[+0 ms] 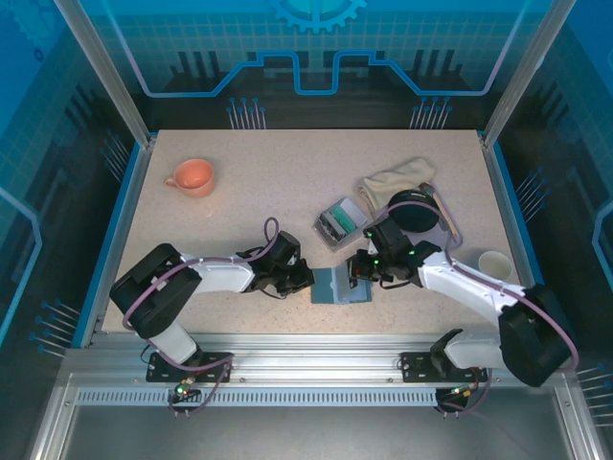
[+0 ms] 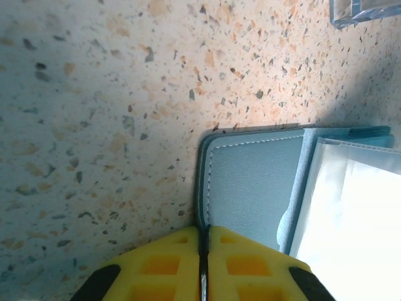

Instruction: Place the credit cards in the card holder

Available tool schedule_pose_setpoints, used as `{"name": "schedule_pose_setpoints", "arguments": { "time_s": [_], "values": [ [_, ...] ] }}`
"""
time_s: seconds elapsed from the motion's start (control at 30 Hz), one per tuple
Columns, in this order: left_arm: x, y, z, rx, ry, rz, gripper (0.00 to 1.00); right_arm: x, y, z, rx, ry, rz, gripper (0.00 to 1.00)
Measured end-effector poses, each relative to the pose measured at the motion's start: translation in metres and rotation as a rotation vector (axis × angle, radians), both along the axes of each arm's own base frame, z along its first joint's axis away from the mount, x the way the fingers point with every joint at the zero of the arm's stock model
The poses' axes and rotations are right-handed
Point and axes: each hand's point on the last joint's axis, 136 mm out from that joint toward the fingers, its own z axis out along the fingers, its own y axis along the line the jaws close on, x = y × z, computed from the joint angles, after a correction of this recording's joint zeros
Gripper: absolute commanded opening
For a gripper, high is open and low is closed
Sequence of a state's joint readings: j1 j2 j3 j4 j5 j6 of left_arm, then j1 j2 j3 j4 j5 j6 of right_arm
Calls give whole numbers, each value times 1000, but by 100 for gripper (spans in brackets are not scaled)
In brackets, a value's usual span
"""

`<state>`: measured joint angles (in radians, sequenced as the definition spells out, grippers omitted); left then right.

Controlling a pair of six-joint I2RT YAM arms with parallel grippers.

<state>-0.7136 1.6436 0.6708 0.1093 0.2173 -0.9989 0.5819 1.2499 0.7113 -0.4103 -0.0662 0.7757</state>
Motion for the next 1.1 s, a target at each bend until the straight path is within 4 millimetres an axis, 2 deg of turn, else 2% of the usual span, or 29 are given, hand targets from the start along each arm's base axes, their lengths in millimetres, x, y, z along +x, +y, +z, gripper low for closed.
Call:
{"name": "schedule_pose_setpoints", "arguments": {
  "time_s": [0.17,0.33,0.8,1.1],
  "values": [
    [0,0,0,-1,0,0,9,-2,-25,0,-90,-10,-25,0],
    [0,-1,0,-3,2,-3,8,-6,-32,-5,-132,8,-27,0],
    [0,-1,0,-7,3,-4,7,-7,-31,-23,-141,38,-21,0],
    [0,-2,0,-7,3,-5,7,-5,-23,-17,-94,21,-19,0]
  ]
}}
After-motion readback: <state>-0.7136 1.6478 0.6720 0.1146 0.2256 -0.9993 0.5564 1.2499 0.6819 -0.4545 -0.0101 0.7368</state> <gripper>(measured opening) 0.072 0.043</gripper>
